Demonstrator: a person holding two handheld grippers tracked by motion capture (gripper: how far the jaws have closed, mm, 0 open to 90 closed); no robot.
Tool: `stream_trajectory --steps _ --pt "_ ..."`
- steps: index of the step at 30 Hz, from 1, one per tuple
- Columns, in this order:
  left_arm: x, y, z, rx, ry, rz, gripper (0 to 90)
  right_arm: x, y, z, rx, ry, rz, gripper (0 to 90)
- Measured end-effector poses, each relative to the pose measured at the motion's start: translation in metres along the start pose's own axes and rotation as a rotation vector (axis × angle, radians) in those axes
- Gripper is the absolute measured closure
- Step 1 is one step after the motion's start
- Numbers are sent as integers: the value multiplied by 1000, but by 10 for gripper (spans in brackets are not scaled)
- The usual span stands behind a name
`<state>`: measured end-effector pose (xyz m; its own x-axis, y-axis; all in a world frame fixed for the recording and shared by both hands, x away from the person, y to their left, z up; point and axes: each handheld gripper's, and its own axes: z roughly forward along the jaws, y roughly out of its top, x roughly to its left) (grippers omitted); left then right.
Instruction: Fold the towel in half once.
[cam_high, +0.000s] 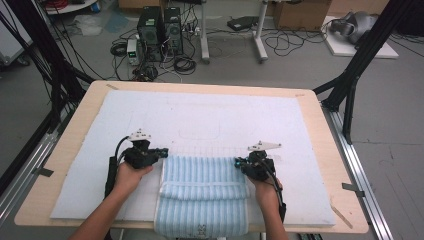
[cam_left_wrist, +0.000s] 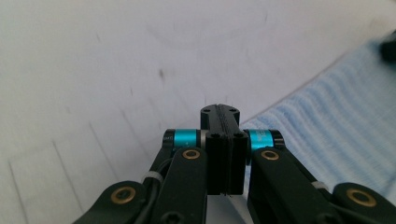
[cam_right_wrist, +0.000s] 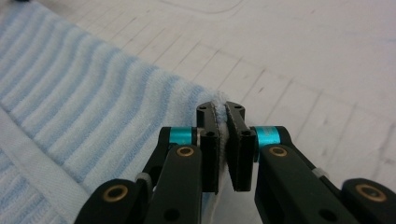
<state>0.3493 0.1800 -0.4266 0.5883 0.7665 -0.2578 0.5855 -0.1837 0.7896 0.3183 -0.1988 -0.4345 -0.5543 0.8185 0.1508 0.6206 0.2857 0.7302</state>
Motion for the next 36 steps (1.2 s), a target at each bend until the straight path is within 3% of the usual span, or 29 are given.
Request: stream_trajectory --steps 3,5,9,12,16,19,22,24,28,31,34,36 --pt "9 12 7 -10 1 -37 892 -6 15 6 11 -29 -13 852" --pt "14 15 11 -48 7 -45 892 -9 25 9 3 -46 -14 852" --pt "22 13 12 -77 11 -6 892 -12 41 13 -4 -67 -31 851" --pt "24 14 11 -153 11 -1 892 -12 47 17 -14 -93 -45 851" --pt "26 14 15 -155 22 7 892 -15 49 23 -24 -102 -43 851" --pt "27 15 15 -189 34 10 893 -16 50 25 -38 -110 -46 851" --pt "25 27 16 -147 34 29 892 -18 51 27 -44 -123 -45 851" --pt "23 34 15 -186 36 38 892 -20 51 27 -55 -133 -41 851" --pt "26 41 20 -175 48 50 892 -23 53 28 -100 -138 -39 851" --pt "30 41 25 -191 63 61 892 -25 54 33 -97 -146 -47 851" --pt "35 37 28 -168 67 52 891 -24 58 38 -97 -161 -46 849" --pt "37 36 29 -153 97 15 861 -24 60 40 -99 -165 -41 836"
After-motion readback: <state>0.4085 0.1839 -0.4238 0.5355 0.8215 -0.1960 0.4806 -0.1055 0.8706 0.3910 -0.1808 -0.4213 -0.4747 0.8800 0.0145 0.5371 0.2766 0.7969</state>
